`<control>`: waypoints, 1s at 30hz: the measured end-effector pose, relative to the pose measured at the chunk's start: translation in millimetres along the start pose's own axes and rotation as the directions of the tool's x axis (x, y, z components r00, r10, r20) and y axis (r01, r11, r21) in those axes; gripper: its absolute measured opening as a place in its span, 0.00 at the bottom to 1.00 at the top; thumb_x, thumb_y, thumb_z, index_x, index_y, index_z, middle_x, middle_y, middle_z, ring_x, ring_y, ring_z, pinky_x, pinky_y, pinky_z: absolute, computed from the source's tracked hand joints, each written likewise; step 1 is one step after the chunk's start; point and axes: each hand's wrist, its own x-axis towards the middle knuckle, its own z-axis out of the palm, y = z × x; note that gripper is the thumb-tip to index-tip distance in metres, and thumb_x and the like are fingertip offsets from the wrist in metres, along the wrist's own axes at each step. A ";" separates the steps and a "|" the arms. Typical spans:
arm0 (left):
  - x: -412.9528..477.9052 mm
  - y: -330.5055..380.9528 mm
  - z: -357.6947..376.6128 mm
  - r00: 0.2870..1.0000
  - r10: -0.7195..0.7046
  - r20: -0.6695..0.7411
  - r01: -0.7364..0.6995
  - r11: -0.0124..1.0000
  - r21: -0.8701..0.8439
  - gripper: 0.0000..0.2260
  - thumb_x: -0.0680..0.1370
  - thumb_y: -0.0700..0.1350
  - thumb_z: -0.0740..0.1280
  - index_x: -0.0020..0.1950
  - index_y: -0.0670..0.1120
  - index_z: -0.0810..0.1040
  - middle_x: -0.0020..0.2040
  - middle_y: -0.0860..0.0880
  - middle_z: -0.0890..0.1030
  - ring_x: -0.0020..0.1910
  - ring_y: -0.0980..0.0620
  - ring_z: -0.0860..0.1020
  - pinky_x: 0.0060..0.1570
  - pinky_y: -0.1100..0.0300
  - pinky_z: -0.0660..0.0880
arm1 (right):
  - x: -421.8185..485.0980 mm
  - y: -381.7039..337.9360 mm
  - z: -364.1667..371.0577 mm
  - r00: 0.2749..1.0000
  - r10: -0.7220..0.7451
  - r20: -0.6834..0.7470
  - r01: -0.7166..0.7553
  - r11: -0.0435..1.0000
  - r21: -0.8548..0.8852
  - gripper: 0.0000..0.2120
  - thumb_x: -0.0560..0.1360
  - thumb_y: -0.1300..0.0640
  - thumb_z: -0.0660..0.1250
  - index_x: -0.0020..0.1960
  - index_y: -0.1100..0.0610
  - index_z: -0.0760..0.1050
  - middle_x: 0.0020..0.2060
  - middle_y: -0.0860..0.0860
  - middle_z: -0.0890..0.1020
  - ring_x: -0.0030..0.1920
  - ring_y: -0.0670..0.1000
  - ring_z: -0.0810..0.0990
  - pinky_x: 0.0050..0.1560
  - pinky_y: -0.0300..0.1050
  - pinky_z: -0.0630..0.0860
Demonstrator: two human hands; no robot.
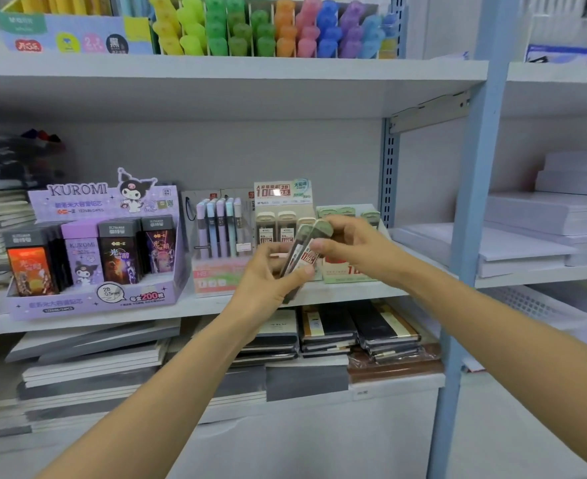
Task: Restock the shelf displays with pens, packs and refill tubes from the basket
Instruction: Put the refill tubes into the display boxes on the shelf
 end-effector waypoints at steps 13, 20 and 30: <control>23.1 -15.7 37.6 0.879 0.355 0.317 -0.423 0.274 0.864 0.34 0.79 0.52 0.64 0.80 0.52 0.49 0.80 0.52 0.49 0.78 0.53 0.44 0.73 0.57 0.41 | -8.0 27.7 -109.3 0.880 -0.077 -0.469 -0.152 0.889 -0.432 0.06 0.79 0.58 0.64 0.55 0.59 0.74 0.47 0.53 0.81 0.46 0.54 0.82 0.45 0.49 0.81; 35.1 -23.3 39.9 0.849 0.382 0.365 -0.427 0.091 0.900 0.33 0.79 0.49 0.64 0.80 0.49 0.51 0.77 0.49 0.60 0.77 0.49 0.54 0.76 0.53 0.47 | 2.1 35.7 -101.2 0.904 -0.175 -0.390 -0.082 0.825 -0.559 0.08 0.78 0.60 0.65 0.57 0.60 0.75 0.47 0.53 0.81 0.46 0.52 0.80 0.48 0.48 0.79; 36.9 -24.3 39.5 0.839 0.410 0.358 -0.432 0.104 0.896 0.32 0.78 0.49 0.65 0.79 0.50 0.55 0.74 0.50 0.63 0.75 0.50 0.58 0.76 0.51 0.48 | 15.0 55.6 -90.3 0.919 -0.104 -0.379 -0.142 0.811 -0.568 0.10 0.78 0.59 0.65 0.59 0.55 0.74 0.51 0.52 0.81 0.49 0.51 0.78 0.52 0.49 0.78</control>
